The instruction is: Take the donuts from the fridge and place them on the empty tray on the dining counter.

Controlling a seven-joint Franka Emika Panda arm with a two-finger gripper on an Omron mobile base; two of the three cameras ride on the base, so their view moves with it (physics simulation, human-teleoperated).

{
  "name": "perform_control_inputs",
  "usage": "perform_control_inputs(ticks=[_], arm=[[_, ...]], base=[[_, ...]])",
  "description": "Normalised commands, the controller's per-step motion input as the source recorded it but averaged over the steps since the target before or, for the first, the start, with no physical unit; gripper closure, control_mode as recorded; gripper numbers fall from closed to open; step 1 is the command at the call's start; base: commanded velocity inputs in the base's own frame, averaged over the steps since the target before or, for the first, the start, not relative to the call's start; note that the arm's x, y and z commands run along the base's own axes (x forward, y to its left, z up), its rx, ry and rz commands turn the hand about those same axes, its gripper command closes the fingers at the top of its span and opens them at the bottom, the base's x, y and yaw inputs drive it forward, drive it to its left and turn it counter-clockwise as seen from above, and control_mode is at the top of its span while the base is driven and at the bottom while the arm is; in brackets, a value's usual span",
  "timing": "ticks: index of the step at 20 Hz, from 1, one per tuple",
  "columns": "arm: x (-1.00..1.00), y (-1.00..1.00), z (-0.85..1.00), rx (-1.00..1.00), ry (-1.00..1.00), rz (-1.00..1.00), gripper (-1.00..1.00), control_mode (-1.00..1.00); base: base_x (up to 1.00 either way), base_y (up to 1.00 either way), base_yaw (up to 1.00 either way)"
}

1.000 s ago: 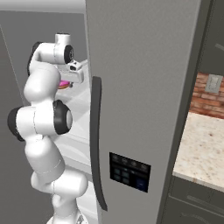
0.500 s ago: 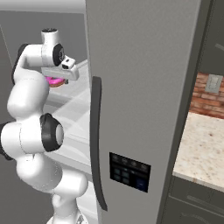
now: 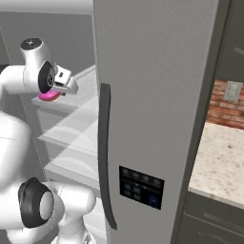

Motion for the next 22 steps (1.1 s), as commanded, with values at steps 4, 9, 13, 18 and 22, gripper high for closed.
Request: perform_control_inputs(ticks=[4,9,13,18,22], arm=[[-1.00,-0.27,0.43,0.00,-0.06,0.00,1.00,-1.00],[-1.00,-0.31,0.13,0.00,-0.29,0.01,1.00,-1.00],[-1.00,-0.39,0.27,0.00,-0.23,0.00,1.00,-1.00],[-1.00,-0.32,0.34,0.00,-0.12,0.00,1.00,-1.00],[-1.00,-0.23,0.50,0.04,-0.01,0.00,1.00,-1.00]], base=[[0.00,0.00,0.00],[0.00,0.00,0.00],[0.00,0.00,0.00],[0.00,0.00,0.00],[0.00,0.00,0.00]])
